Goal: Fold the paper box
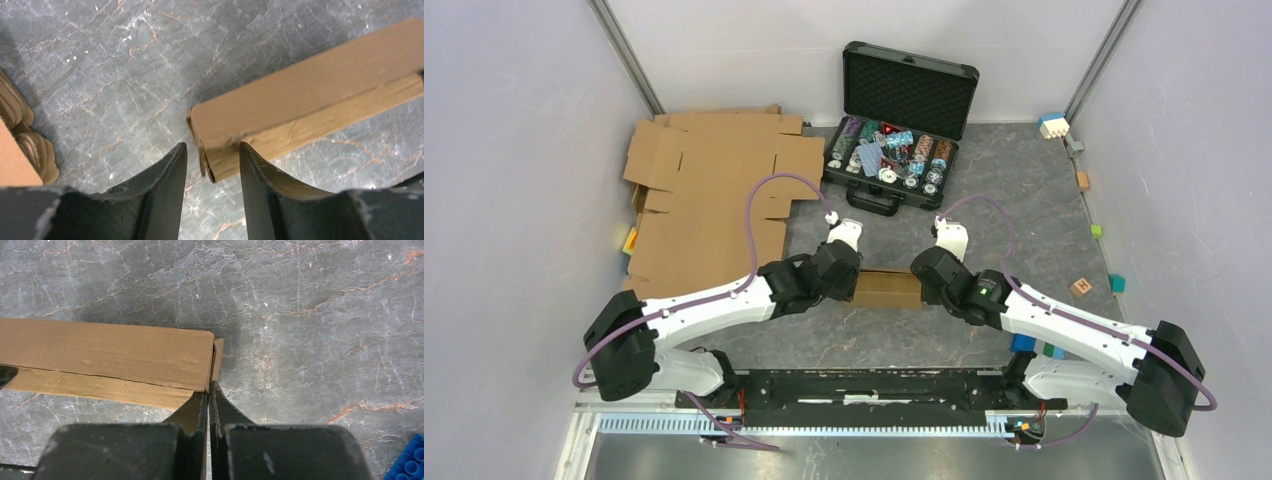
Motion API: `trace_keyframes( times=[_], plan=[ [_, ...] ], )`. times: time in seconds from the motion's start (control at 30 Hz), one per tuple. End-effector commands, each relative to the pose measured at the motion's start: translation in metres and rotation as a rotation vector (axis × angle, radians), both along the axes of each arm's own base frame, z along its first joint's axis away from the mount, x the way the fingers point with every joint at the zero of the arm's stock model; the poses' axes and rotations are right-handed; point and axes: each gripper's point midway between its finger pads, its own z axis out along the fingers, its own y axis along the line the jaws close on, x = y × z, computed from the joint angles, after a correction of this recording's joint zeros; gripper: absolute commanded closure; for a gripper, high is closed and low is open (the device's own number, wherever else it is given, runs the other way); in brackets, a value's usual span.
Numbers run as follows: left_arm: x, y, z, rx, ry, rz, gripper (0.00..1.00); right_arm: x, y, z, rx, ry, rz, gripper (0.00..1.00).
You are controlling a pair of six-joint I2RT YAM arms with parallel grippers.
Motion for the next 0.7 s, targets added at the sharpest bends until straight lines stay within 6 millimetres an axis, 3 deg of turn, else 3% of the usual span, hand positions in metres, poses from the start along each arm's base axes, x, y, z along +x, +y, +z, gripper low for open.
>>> trace_keyframes(
  times=[0.0,0.13,0.3,0.67],
  plan=[
    [-0.017,0.008,0.016,-0.008,0.044,-0.014,0.50,-0.002,-0.019,-0.009,-0.091,0.010,-0.040,1.00],
    [-0.022,0.010,0.021,-0.037,0.050,-0.020,0.51,-0.001,-0.018,-0.009,-0.092,0.009,-0.040,1.00],
    [-0.025,0.016,0.028,-0.049,0.042,-0.011,0.59,-0.001,-0.017,-0.010,-0.094,0.014,-0.035,1.00],
    [-0.006,0.010,0.041,-0.065,-0.008,0.016,0.64,-0.001,-0.014,-0.011,-0.099,0.020,-0.014,1.00]
  ],
)
